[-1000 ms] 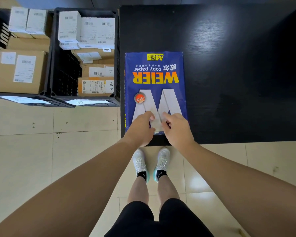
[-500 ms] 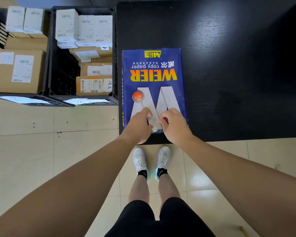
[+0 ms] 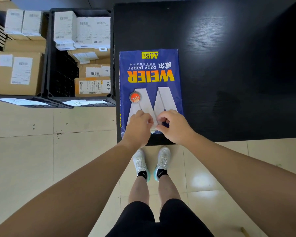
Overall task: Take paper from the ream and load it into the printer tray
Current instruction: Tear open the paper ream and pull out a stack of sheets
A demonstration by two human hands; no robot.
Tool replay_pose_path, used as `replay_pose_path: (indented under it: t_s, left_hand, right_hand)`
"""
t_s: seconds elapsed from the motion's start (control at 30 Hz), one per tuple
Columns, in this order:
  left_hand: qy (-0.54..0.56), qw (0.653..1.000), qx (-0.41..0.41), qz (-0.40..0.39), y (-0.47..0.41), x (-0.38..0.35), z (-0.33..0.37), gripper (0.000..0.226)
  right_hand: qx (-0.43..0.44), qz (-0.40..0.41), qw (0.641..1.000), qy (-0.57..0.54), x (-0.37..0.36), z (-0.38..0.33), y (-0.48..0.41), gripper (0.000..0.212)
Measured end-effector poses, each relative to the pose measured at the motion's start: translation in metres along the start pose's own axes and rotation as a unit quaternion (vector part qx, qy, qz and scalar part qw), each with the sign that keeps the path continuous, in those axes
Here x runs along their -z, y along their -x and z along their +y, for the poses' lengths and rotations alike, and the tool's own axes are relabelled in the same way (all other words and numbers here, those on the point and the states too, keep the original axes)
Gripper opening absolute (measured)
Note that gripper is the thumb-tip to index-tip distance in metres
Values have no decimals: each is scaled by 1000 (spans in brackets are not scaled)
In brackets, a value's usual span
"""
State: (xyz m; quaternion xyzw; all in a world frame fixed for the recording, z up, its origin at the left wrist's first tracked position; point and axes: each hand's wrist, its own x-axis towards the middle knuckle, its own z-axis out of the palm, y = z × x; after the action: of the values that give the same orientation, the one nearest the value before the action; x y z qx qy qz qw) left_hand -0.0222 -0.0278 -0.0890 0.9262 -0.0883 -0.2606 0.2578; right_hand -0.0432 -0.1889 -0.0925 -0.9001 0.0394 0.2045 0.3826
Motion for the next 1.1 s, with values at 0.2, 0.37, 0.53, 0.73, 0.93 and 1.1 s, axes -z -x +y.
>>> replay_pose_path:
  t_s: [0.2, 0.37, 0.53, 0.73, 0.93, 1.1]
  left_hand:
    - [16, 1000, 6, -9, 8, -1, 5, 24]
    - [55, 998, 17, 13, 10, -5, 2, 7]
    - [52, 998, 30, 17, 7, -6, 3, 10]
    - [5, 1000, -15, 15, 15, -10, 3, 19]
    - [79, 996, -23, 25, 24, -10, -4, 18]
    - [97, 994, 37, 38, 27, -7, 3, 11]
  right_hand:
    - [14, 18, 1000, 16, -9, 4, 5, 4]
    - [16, 12, 999, 26, -10, 1, 8, 7]
    - [7, 6, 1000, -16, -3, 2, 9, 17]
    - [15, 13, 1000, 20, -6, 1, 13, 2]
    - [11, 32, 999, 29, -14, 4, 18, 7]
    - [-2, 34, 999, 32, -16, 0, 24, 7]
